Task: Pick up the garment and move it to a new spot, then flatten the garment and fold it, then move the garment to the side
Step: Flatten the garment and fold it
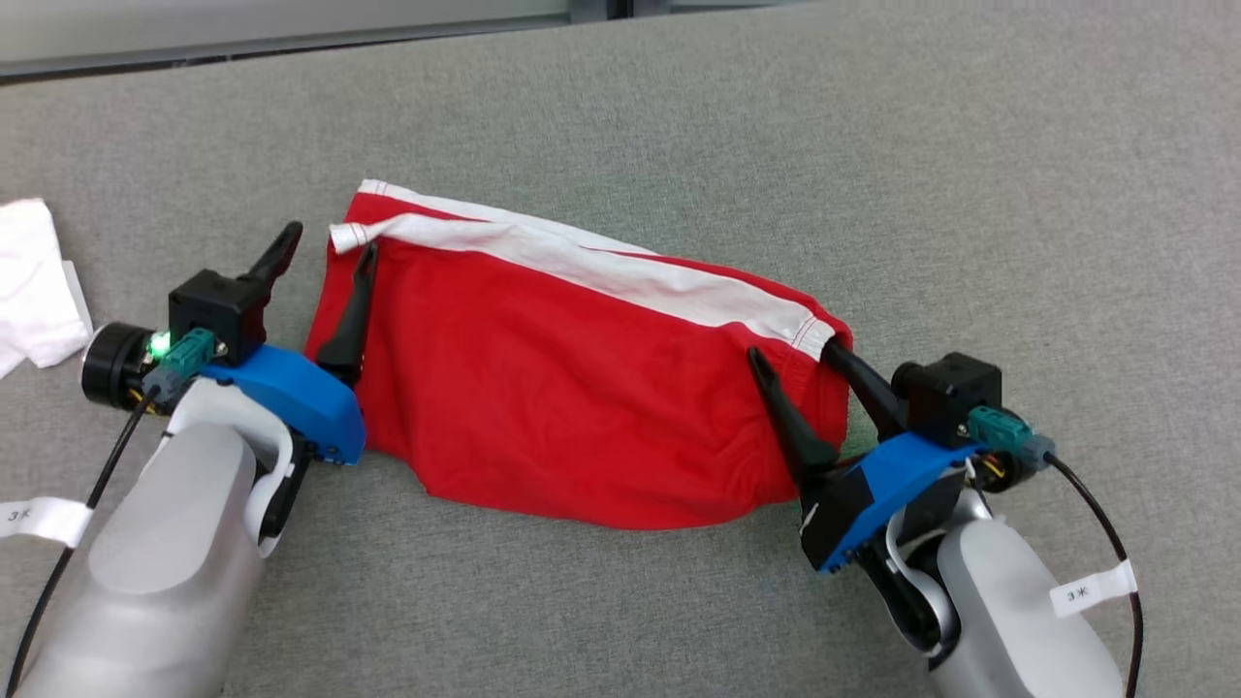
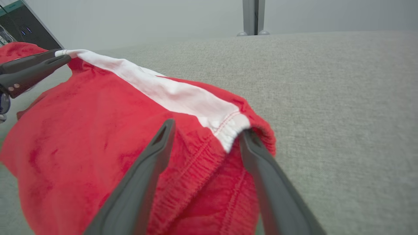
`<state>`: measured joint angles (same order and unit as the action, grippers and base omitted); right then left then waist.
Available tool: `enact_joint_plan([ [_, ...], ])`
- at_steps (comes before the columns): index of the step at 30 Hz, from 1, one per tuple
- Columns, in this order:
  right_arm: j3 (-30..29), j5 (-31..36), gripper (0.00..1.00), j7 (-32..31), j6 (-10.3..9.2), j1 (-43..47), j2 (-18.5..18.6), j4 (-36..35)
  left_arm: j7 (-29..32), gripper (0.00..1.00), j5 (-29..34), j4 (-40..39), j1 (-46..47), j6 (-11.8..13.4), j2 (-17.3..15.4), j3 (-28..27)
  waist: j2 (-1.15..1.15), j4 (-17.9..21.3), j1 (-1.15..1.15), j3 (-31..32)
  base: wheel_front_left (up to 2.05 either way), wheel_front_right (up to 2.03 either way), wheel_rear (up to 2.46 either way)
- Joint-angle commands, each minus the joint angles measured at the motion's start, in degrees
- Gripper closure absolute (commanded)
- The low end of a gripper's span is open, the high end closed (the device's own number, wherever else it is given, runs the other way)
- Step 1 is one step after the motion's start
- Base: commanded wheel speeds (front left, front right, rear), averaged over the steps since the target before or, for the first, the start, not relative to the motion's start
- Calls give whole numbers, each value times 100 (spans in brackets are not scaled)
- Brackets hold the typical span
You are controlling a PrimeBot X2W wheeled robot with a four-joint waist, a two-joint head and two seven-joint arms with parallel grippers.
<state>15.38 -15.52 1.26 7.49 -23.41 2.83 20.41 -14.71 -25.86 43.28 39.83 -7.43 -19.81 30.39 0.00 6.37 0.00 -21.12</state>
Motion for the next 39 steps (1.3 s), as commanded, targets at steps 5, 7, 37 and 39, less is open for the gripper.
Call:
enact_joint_plan([
  [5,-233,231,0,-480,1,583,11,-591,129,0,-259,-55,-241,-2,-113,10,0,14,0,213,0,0,0],
  [7,-348,292,0,-615,1,799,11,-835,156,0,-308,-97,-303,0,-158,-18,0,36,0,279,0,0,0],
  [37,-890,156,0,-821,1,1578,9,-2035,2043,0,114,-1211,-438,640,-1040,519,0,271,0,383,0,0,0],
  [39,-919,179,0,-813,1,1582,9,-2045,2127,0,-128,-1241,-622,617,-1008,412,0,280,0,361,0,0,0],
])
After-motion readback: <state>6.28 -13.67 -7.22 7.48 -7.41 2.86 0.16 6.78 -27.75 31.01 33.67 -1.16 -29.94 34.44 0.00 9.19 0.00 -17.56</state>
